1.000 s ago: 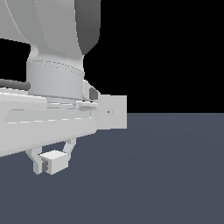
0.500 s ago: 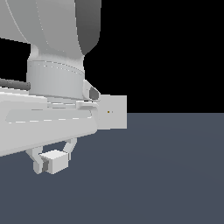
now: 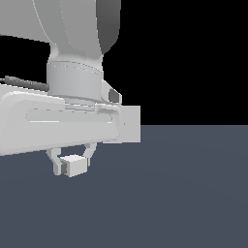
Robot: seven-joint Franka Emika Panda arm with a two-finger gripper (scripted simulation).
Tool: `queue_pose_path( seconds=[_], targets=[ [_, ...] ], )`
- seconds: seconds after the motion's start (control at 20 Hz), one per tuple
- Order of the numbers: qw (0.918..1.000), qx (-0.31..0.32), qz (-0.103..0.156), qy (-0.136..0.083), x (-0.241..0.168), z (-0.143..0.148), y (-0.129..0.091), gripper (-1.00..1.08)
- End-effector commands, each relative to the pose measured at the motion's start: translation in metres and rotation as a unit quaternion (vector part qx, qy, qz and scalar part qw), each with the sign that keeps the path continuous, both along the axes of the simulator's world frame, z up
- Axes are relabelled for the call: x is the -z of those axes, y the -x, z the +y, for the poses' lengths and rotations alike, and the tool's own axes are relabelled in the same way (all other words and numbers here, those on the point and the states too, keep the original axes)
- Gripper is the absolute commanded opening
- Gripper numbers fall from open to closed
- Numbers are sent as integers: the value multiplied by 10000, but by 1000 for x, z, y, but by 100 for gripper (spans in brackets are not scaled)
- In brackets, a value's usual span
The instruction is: Plug the charger into the wall socket.
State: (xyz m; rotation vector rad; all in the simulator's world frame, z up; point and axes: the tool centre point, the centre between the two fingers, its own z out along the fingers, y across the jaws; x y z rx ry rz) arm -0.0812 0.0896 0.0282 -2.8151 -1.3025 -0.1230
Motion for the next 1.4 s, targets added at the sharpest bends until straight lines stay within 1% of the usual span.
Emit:
queue_pose_path(
  seconds=[0.0,0.15,0.25,0.5,0.7,0.9,1.05,1.2,1.35],
  targets=[
    [9994,354,-4,-5,-8,-8,-7,-100],
    [9962,872,-5,-9,-18,-20,-17,-100],
    [9920,1261,-5,-11,-26,-29,-23,-100],
    [9753,2209,-5,-13,-46,-56,-35,-100],
    [9610,2767,-4,-10,-57,-73,-39,-100],
    [9489,3157,-3,-6,-65,-85,-41,-100],
    [9423,3348,-2,-3,-69,-91,-41,-100],
    [9385,3454,-1,0,-71,-95,-41,-100],
    [9375,3479,0,2,-72,-96,-40,-100]
  ],
)
